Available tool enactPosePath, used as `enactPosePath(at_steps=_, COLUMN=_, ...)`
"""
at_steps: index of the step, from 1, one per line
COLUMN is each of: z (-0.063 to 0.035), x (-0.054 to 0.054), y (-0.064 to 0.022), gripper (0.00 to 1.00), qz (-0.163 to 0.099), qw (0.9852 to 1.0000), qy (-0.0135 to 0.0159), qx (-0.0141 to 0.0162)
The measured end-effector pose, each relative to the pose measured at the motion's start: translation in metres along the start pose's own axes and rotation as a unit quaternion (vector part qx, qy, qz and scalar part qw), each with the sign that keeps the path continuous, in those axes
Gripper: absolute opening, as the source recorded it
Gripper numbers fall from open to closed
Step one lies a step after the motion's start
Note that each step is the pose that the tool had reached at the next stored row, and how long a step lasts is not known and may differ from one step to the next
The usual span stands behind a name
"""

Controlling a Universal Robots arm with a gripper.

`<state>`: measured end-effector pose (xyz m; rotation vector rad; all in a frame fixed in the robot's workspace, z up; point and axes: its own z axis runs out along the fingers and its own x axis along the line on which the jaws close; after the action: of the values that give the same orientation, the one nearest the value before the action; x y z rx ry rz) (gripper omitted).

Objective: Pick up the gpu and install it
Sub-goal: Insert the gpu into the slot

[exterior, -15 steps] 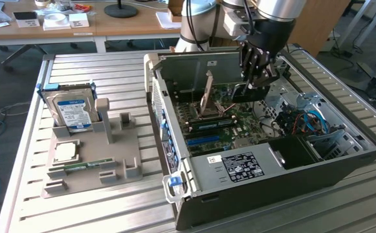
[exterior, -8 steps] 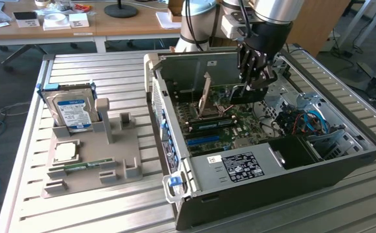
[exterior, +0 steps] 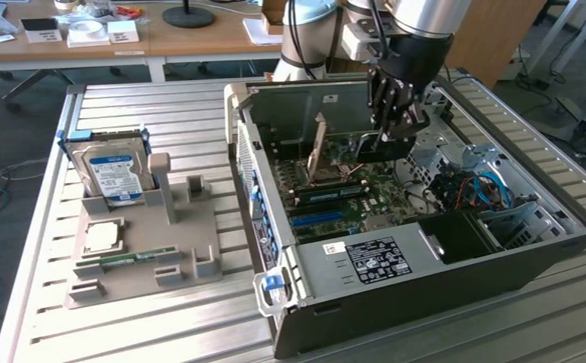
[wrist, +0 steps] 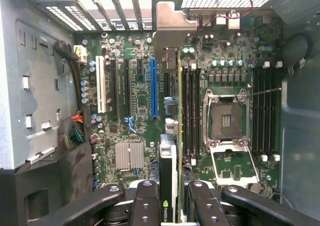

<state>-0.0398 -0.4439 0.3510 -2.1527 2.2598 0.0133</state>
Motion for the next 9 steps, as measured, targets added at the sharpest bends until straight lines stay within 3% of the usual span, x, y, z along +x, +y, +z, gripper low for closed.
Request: enactPosePath(at_steps=9, z=0.0063, x=0.0018, y=0.0035, gripper=0.27, qz=0.0, qw=1.0, qy=0.0, qx=0.0001)
